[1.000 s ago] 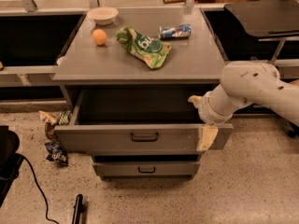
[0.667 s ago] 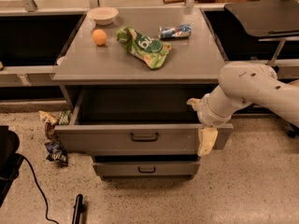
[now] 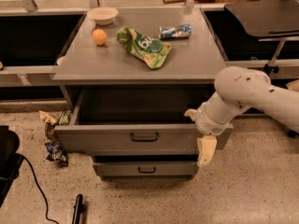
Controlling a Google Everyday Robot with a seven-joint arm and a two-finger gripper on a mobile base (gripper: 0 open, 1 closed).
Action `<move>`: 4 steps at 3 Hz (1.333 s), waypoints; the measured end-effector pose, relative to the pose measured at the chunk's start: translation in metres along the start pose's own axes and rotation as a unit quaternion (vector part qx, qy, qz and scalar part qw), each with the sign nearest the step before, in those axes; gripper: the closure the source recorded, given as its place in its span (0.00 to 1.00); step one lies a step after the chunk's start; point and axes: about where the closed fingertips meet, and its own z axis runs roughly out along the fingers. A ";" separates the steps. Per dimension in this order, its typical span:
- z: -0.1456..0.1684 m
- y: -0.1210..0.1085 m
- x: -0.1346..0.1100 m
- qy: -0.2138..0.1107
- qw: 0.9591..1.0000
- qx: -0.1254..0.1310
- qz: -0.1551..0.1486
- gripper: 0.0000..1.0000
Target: Open top drawer
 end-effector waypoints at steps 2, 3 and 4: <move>-0.002 0.030 0.001 0.004 1.000 -0.020 0.024 0.42; -0.008 0.036 0.000 0.005 0.999 -0.020 0.028 0.65; -0.013 0.034 -0.002 0.005 0.999 -0.020 0.028 0.61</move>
Offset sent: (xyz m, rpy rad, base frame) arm -0.0449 -0.0093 0.0024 -0.0129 0.0669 -0.0635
